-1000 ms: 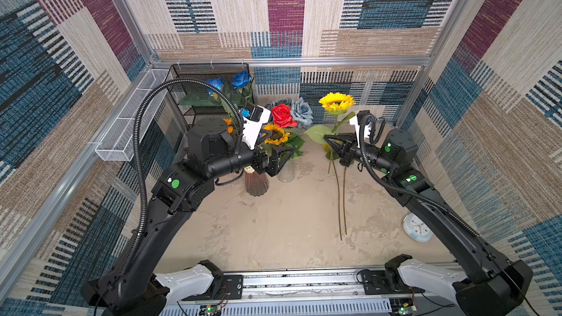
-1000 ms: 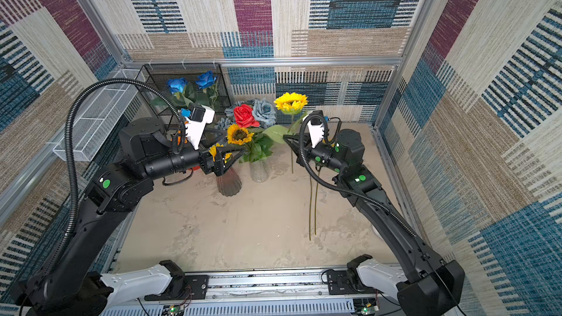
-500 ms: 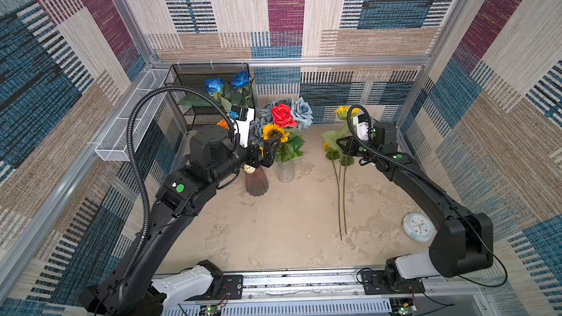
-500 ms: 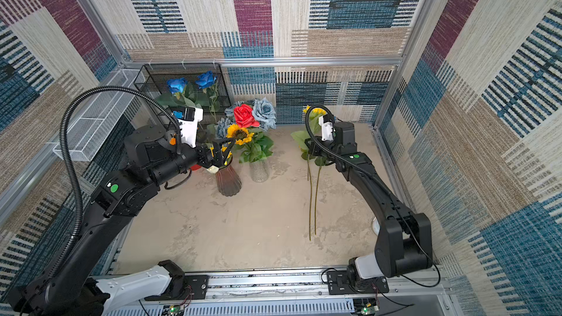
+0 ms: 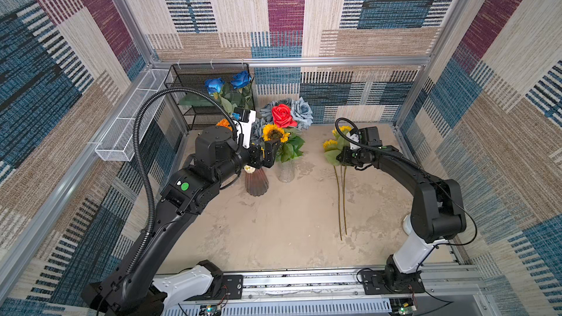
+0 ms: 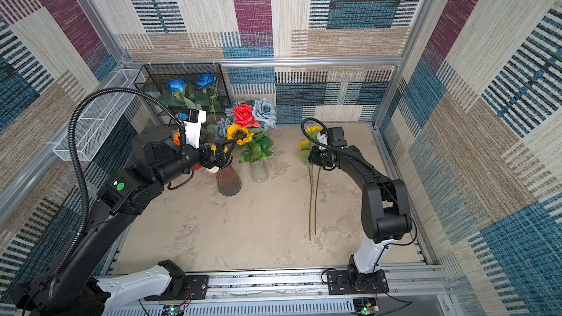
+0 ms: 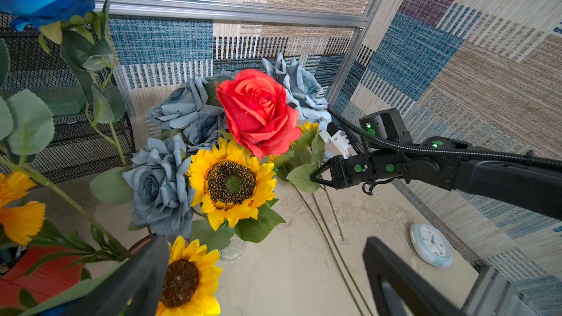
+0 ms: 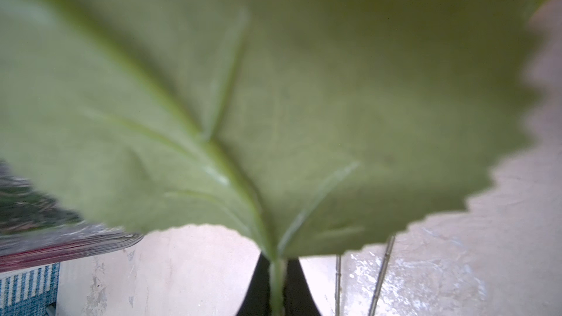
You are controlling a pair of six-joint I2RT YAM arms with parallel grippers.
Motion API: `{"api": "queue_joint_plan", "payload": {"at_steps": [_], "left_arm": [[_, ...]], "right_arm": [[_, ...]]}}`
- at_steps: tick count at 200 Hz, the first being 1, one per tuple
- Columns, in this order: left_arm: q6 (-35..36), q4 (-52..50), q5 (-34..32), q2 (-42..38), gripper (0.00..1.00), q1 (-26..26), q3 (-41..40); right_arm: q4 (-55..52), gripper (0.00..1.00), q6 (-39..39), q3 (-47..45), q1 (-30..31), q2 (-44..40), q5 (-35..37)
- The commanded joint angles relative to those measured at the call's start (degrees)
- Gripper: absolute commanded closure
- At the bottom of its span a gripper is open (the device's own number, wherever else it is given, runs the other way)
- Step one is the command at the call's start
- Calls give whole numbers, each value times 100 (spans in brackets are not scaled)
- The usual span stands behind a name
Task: Pick out yellow flowers from the vase
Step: Place the flower at the center of the board.
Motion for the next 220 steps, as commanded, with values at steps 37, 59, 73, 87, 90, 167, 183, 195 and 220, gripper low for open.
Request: {"api": "queue_joint_plan", "payload": {"at_steps": [37,59,73,87,90,167,183,195,220], "left_arm": [[-111,341,256,125,1,41,-31],[-128,313,321,182,1,41,26],[-118,311,307,191,1,41,36],[-111,327,238,175,1,49,1],[-103,330,216,166,1,54,5],[4,228,42,121,1,126,62],[4,229,25,96,1,146,41],[4,219,-10,78,1,161,31],[10,211,-23,74,1,210,14]], "right_arm": [[-328,100,-238,187,54,537,659],[-329,97,-286,197,46,645,750],[-340,95,-286,198,47,696,751],[-370,87,-295,198,81,732,781],[-391,82,-295,204,89,731,802],[-390,43,-236,134,185,521,938],[-436,27,-234,154,212,449,1009],[-466,12,-242,162,253,355,1075],[-495,4,-219,172,301,141,1124]]}}
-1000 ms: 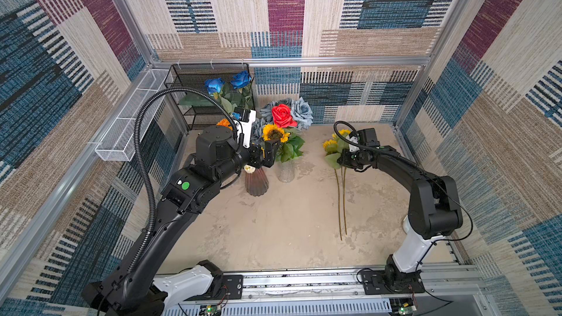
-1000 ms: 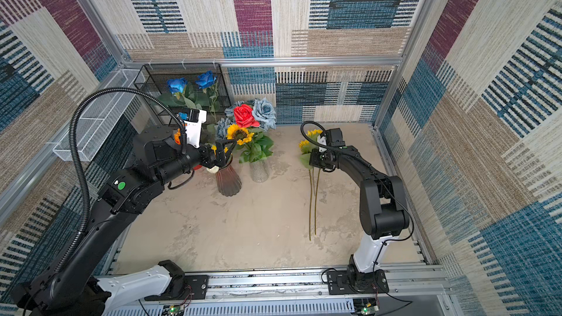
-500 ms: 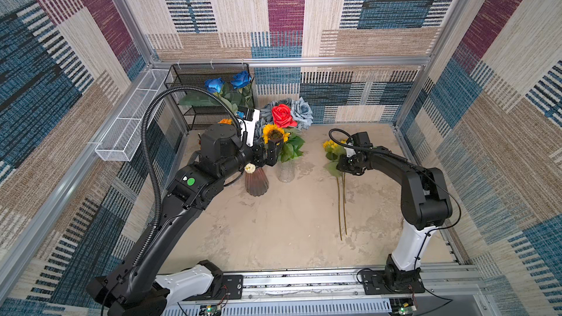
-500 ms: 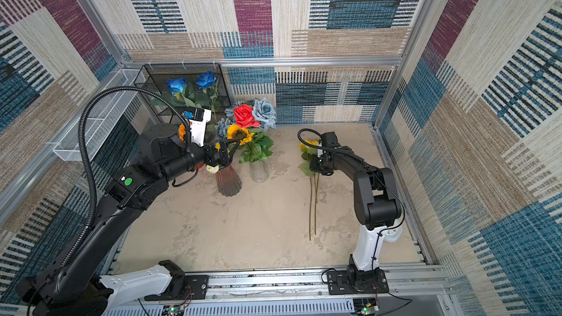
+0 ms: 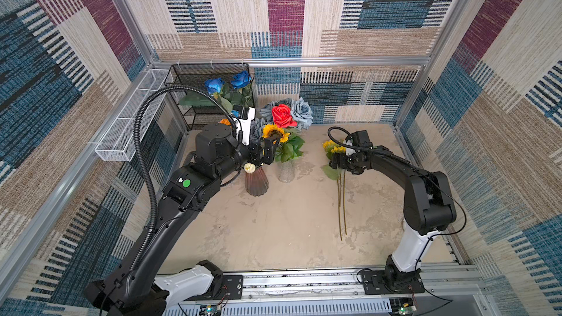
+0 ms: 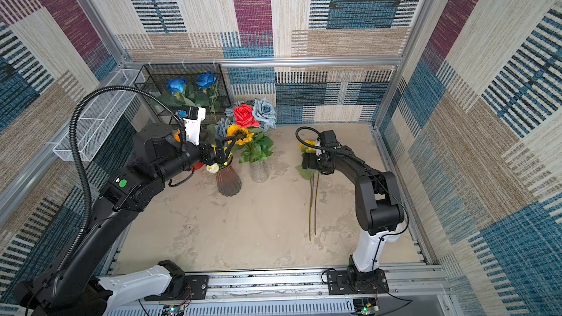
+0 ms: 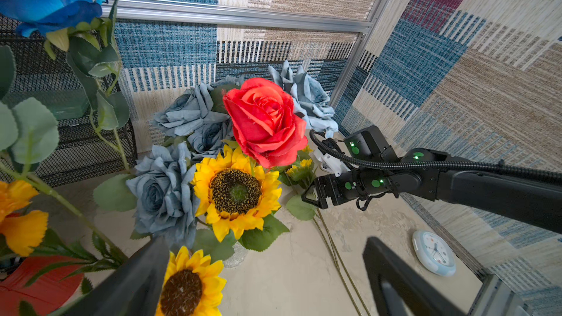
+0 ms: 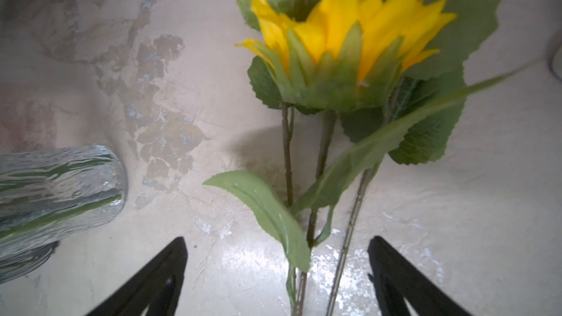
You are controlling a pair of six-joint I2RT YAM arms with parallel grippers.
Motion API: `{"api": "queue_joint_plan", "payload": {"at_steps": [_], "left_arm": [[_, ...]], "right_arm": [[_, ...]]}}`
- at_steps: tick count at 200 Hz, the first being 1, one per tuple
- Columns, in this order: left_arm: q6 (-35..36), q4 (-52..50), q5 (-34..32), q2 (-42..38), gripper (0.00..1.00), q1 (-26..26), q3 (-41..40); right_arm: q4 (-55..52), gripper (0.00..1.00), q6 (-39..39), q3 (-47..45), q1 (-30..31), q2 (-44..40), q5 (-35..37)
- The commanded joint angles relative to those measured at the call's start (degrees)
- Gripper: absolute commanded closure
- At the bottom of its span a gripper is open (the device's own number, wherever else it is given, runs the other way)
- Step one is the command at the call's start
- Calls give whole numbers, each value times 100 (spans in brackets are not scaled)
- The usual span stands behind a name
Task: Pick out yellow flowers from the vase
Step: Place the flower at the center of the board.
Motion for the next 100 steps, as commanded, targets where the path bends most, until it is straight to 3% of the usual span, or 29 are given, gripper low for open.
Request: {"api": "queue_joint_plan", "payload": {"at_steps": [1,52,100], "left_arm": [[9,84,-79,-18,1,47,-19],[-7,14,-91,-4,1,102,-8],[142,123,-94,-66,1,104,-232]], "right_arm": [[-72,4,21,34,33,-193,168],[-149,4,40,72,55,-679,198],[735,4,131,-611,56,-1674,220]]}}
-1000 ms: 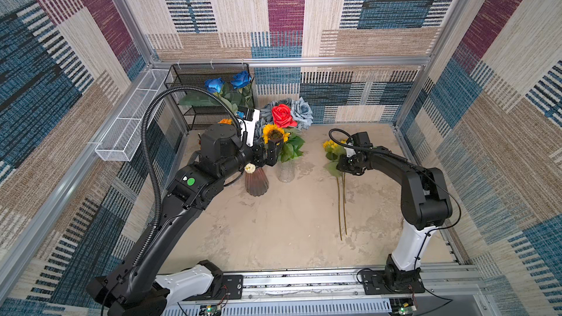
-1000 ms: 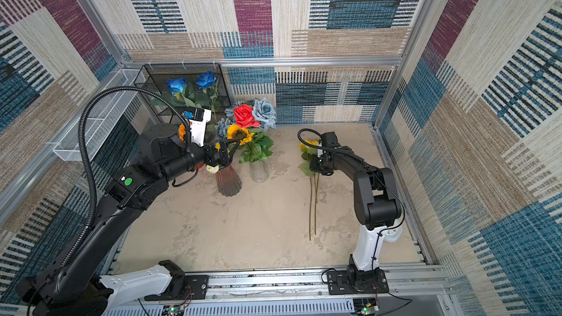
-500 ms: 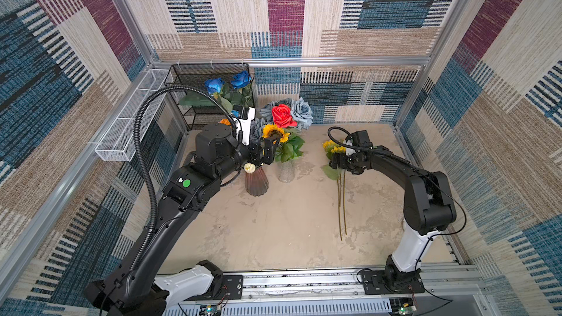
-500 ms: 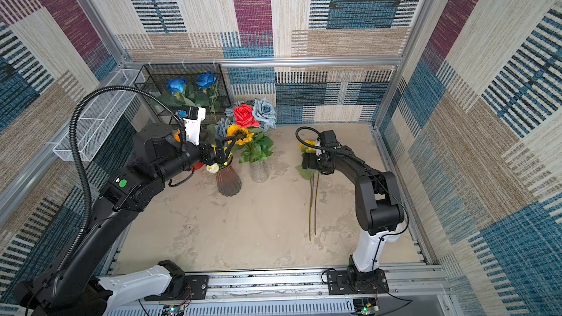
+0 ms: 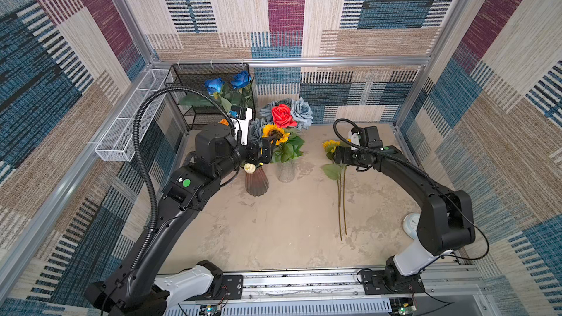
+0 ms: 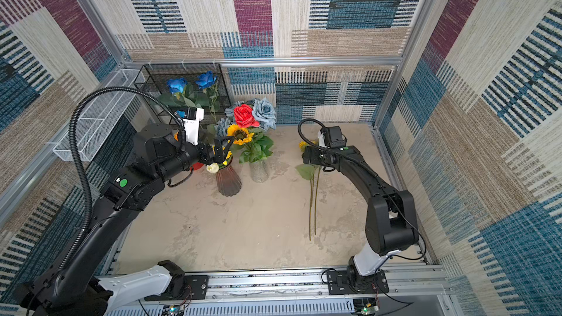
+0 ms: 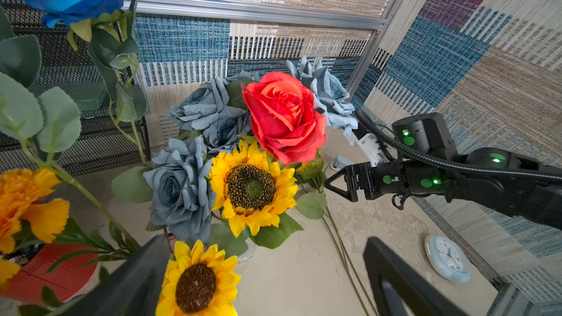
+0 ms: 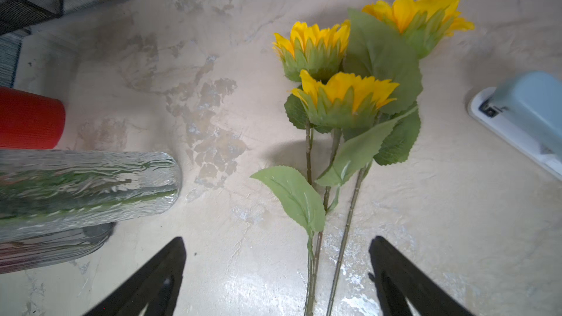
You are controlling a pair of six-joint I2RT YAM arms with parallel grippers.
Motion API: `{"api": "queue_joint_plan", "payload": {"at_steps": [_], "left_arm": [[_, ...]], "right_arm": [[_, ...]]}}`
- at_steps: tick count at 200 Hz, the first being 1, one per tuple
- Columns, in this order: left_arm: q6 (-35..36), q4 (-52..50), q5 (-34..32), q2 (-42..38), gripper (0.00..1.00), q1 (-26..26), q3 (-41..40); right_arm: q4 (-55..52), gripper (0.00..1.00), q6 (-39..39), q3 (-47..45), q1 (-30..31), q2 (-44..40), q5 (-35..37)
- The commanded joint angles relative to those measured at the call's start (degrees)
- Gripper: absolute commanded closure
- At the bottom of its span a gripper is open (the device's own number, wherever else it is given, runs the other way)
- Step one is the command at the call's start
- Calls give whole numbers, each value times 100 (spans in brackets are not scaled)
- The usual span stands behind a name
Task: Pick out yellow flowers from the vase
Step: Place the flower at the center of the board, then pick up the flower from the vase.
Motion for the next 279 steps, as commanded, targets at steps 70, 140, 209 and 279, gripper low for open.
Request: {"api": "queue_joint_plan", "payload": {"at_steps": [70,140,209,279], "left_arm": [[197,312,-466,-46,1,-36,-540],[-209,404,-587,-119,7,-111,-721],[-1370,1751,-2080,-8,22,-1151,-1883],[-1860,2303,-4284,558,28,-1994,-2042]], "right_arm": [[1174,4,239,-796,-23,-1313,167],[1265,4,359,-894,-46,-1232,-55],[1256,4,343,-878,-56,-1210,-163],[1221,4,258,-880,-79,-1223,-295]]}}
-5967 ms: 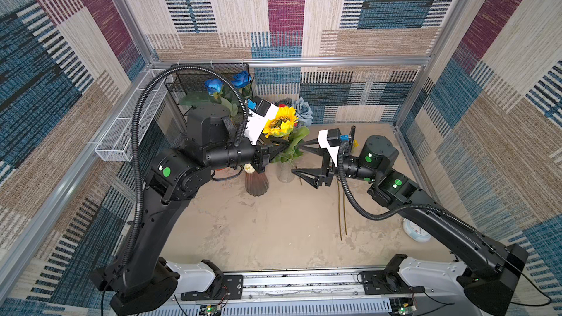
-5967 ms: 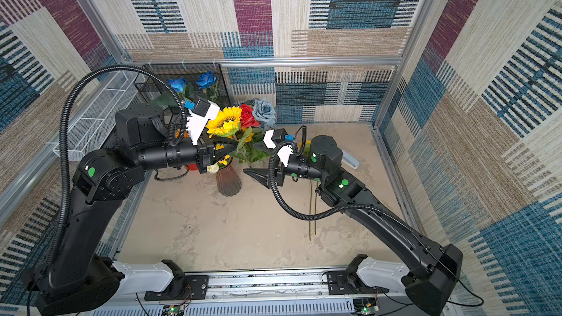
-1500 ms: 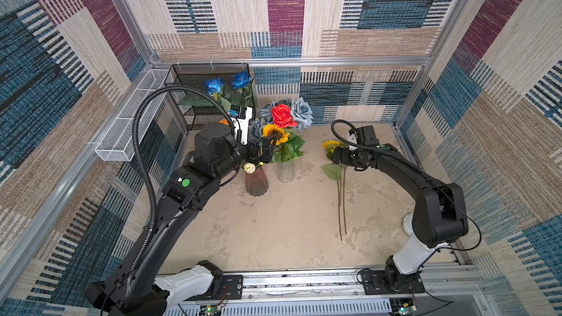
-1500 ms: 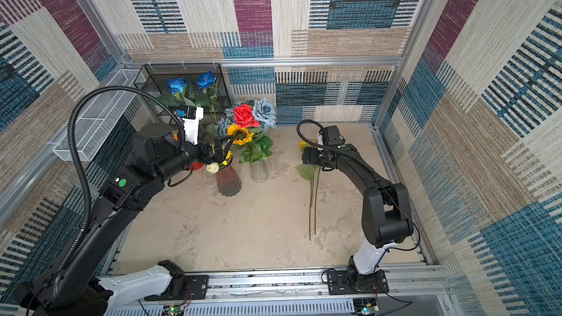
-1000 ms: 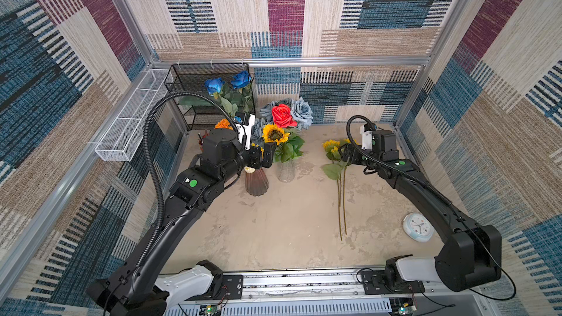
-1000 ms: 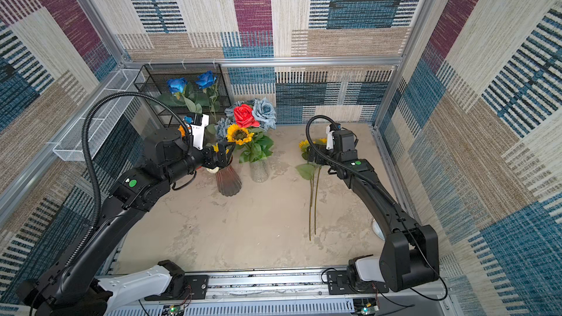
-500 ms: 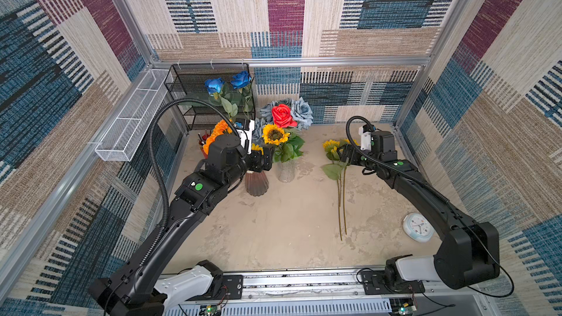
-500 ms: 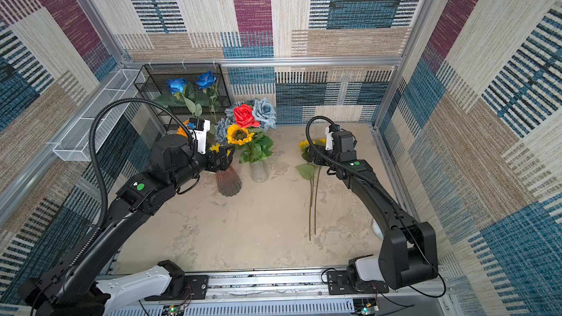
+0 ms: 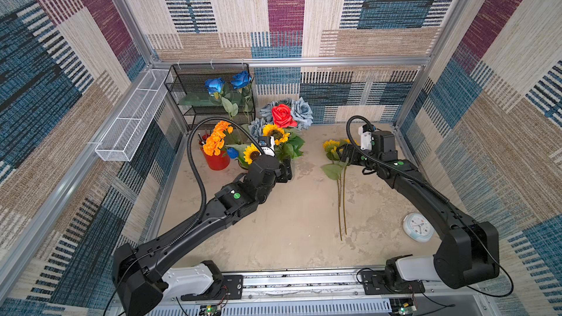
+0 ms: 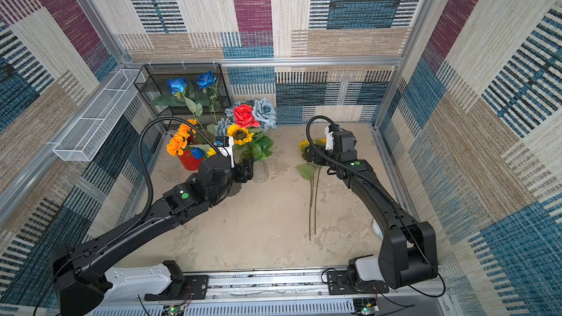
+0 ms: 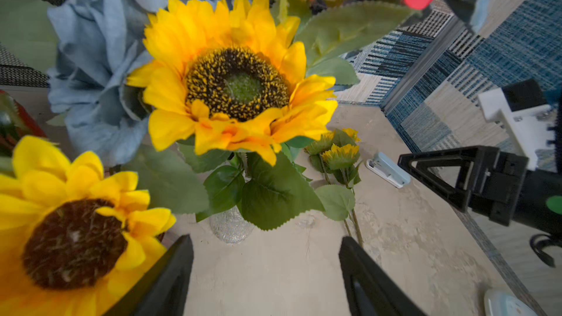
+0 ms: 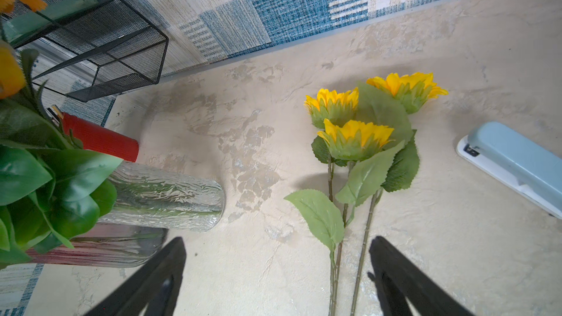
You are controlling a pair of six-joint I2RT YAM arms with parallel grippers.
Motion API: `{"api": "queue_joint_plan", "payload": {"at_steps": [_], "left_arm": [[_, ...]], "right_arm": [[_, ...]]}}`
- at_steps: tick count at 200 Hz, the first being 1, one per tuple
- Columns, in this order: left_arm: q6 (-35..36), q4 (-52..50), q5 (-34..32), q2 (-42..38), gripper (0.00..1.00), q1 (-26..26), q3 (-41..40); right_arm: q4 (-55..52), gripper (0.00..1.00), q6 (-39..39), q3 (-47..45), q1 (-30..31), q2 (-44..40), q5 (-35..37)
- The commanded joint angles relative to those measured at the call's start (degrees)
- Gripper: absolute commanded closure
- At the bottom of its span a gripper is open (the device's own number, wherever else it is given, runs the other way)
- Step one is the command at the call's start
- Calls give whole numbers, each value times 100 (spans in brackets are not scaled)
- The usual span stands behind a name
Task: Pick out yellow flowers from the vase
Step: Pick up the flower from the vase.
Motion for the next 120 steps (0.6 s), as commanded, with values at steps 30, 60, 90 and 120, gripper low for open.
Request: {"api": "queue_joint_plan", "payload": {"at_steps": [30,60,90,120], "left_arm": [[-361,24,-1599,244,28,-299,340],[67,-568,-1946,199,28,-521,940],[-123,-394,-1842,-26,29,-711,882],[-62,-158,-2376,218,29,-1095,752]], "right_arm": [[174,4,-37,-11,-24,33,-152],[204,4,-44,-21,-24,81,-212],[255,4,-14,-34,-31,126,-234],[319,4,25,-93,-26,118,-288]]}}
